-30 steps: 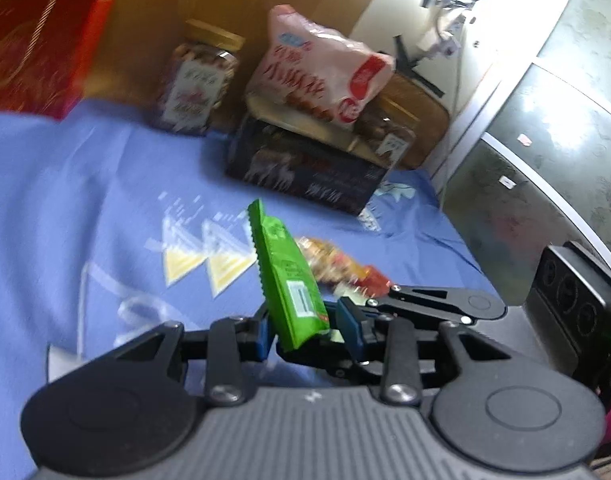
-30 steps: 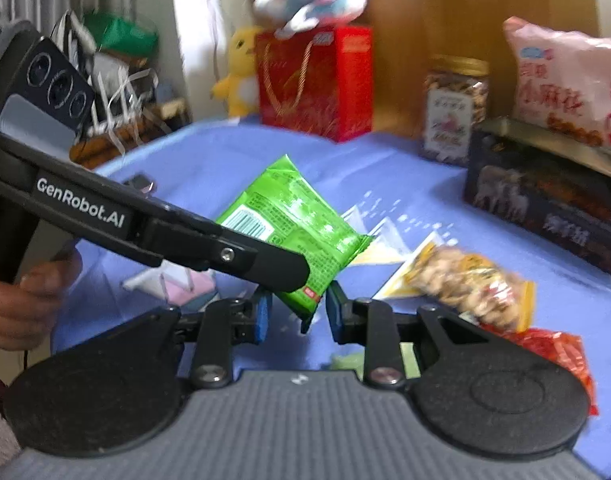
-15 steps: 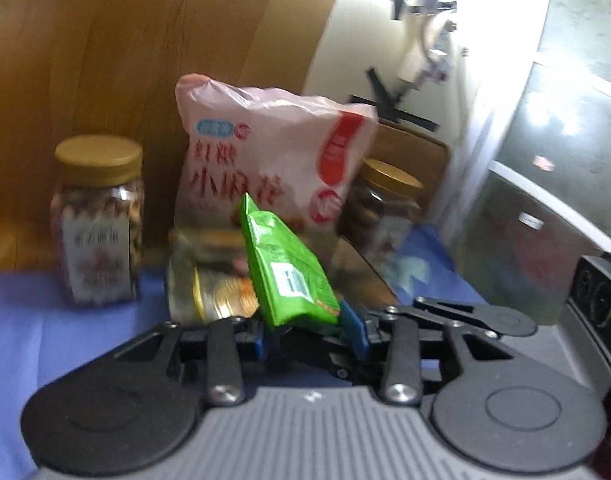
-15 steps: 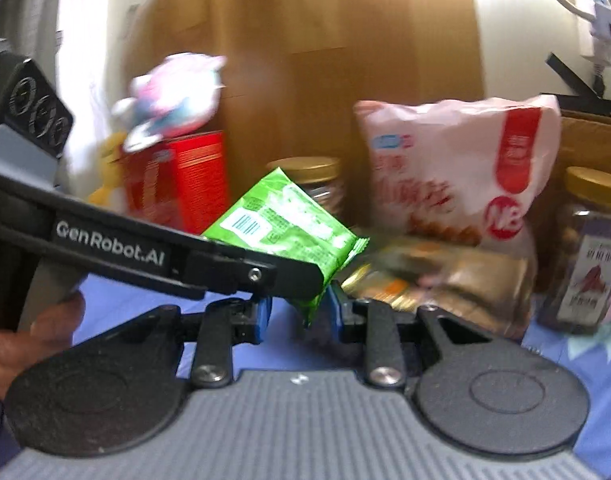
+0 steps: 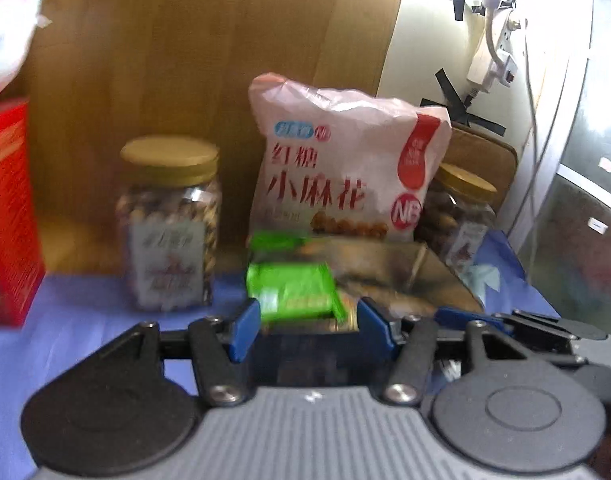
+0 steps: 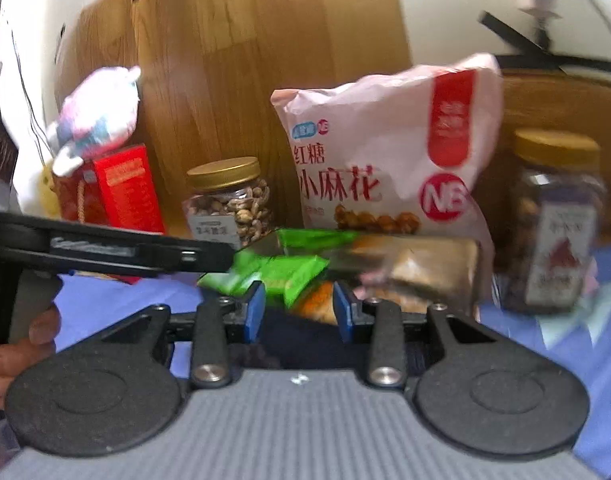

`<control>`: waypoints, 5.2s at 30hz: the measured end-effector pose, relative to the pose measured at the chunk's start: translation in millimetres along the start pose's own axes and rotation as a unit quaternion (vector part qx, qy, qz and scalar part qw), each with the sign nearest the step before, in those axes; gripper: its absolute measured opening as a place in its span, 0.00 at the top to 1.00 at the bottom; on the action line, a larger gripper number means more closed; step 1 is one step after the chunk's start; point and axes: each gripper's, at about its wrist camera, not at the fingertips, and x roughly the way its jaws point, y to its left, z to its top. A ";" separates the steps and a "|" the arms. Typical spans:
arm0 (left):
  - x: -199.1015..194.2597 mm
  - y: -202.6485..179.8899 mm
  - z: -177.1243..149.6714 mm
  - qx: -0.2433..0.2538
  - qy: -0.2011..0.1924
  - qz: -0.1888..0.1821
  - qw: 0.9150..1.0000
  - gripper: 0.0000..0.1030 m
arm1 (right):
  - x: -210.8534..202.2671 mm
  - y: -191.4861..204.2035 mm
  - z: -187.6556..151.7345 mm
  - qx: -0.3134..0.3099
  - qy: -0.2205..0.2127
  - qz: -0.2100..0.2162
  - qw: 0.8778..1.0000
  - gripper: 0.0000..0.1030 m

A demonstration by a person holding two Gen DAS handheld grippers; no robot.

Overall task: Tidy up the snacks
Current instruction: 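Carry the green biscuit packet into the tin box and open the left gripper, then grasp the clear peanut bag with yellow edges with the left gripper, then lift the peanut bag and lower it into the tin box, releasing, then move the left gripper to the pale green packet and grasp it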

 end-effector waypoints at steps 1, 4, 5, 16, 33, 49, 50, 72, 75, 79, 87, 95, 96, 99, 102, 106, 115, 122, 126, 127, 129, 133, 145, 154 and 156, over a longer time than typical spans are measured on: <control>-7.9 4.0 -10.3 -0.009 0.011 -0.006 1.000 0.47 | -10.3 -3.2 -8.4 0.016 0.005 -0.001 1.000 0.61; -16.9 11.2 -36.9 -0.038 0.052 -0.027 0.998 0.47 | -26.3 -11.0 -30.8 0.070 0.033 0.008 0.997 0.61; -17.8 13.3 -45.6 -0.048 0.064 -0.032 0.996 0.47 | -29.9 -12.3 -39.6 0.090 0.047 0.015 0.995 0.61; -20.1 13.2 -89.1 -0.123 0.113 -0.059 0.984 0.52 | -27.1 16.8 -70.4 0.179 0.129 0.067 0.973 0.64; -158.3 41.5 -163.0 -0.114 0.094 0.014 0.989 0.55 | -78.6 147.9 -106.3 -0.006 0.192 0.196 0.962 0.59; -181.0 36.0 -176.9 -0.117 0.074 0.036 0.990 0.43 | -114.1 84.2 -107.2 0.052 0.095 0.010 0.994 0.59; -181.1 36.2 -177.0 -0.117 0.074 0.036 0.990 0.43 | -116.8 81.7 -105.9 0.070 0.091 0.033 0.993 0.59; -153.7 7.1 -175.9 -0.083 0.085 -0.005 0.993 0.47 | -94.8 157.8 -135.7 -0.123 0.094 0.101 0.983 0.57; -134.1 -8.8 -167.9 -0.065 0.093 -0.023 0.993 0.48 | -99.6 143.1 -133.2 -0.111 0.090 0.076 0.987 0.58; -113.1 -30.3 -161.9 -0.043 0.104 -0.045 0.993 0.50 | -110.1 124.4 -136.0 -0.105 0.085 0.039 0.990 0.59; -97.5 -58.0 -126.6 -0.004 0.085 -0.065 0.994 0.50 | -117.1 100.0 -120.8 -0.074 0.052 0.019 0.996 0.60; -52.4 -75.4 -35.5 0.027 0.031 -0.060 0.997 0.49 | -85.4 57.4 -47.9 -0.090 -0.022 -0.010 0.996 0.61; -40.6 -76.6 -23.4 0.027 0.026 -0.059 0.998 0.49 | -79.4 49.0 -39.5 -0.086 -0.028 -0.014 0.996 0.61; -4.0 -77.7 4.8 0.020 0.019 -0.057 0.998 0.48 | -55.1 24.8 -16.7 -0.068 -0.037 -0.028 0.997 0.61; 35.3 -73.4 24.0 0.011 0.023 -0.048 0.999 0.48 | -27.7 5.1 -2.1 -0.061 -0.037 -0.046 0.996 0.62; 76.8 -67.3 35.1 0.003 0.026 -0.025 0.999 0.42 | 4.6 -14.1 4.7 -0.067 -0.031 -0.073 0.995 0.60; 33.2 -56.1 19.5 0.025 -0.020 -0.031 0.999 0.31 | -51.4 -73.9 -11.7 0.068 -0.048 -0.075 0.994 0.54; 18.8 -53.0 -46.2 -0.017 0.083 -0.082 0.993 0.30 | -94.0 -74.4 -77.3 0.185 0.046 -0.027 0.981 0.53; 38.3 -43.2 -64.5 -0.075 0.132 -0.096 0.984 0.30 | -97.5 -54.1 -89.3 0.199 0.055 -0.003 0.978 0.54; 41.4 -41.6 -67.0 -0.083 0.137 -0.095 0.983 0.30 | -97.0 -47.0 -90.4 0.199 0.059 0.008 0.978 0.56; 41.9 -40.9 -67.9 -0.087 0.132 -0.095 0.983 0.46 | -90.4 -36.7 -87.2 0.192 0.064 0.021 0.979 0.70; 33.8 -36.6 -73.2 -0.102 0.139 -0.102 0.980 0.66 | -67.8 -11.7 -72.6 0.160 0.067 0.015 0.985 0.76; -97.5 21.0 -135.4 -0.135 0.110 -0.043 0.984 0.66 | -67.0 89.6 -93.7 0.025 0.132 0.110 0.985 0.74; -168.4 -1.0 -177.2 -0.076 0.093 -0.053 0.991 0.44 | -123.0 127.8 -119.2 -0.070 0.153 0.161 0.973 0.59; -182.9 2.4 -174.2 -0.074 0.069 -0.050 0.994 0.43 | -125.5 132.4 -123.5 -0.082 0.155 0.151 0.973 0.59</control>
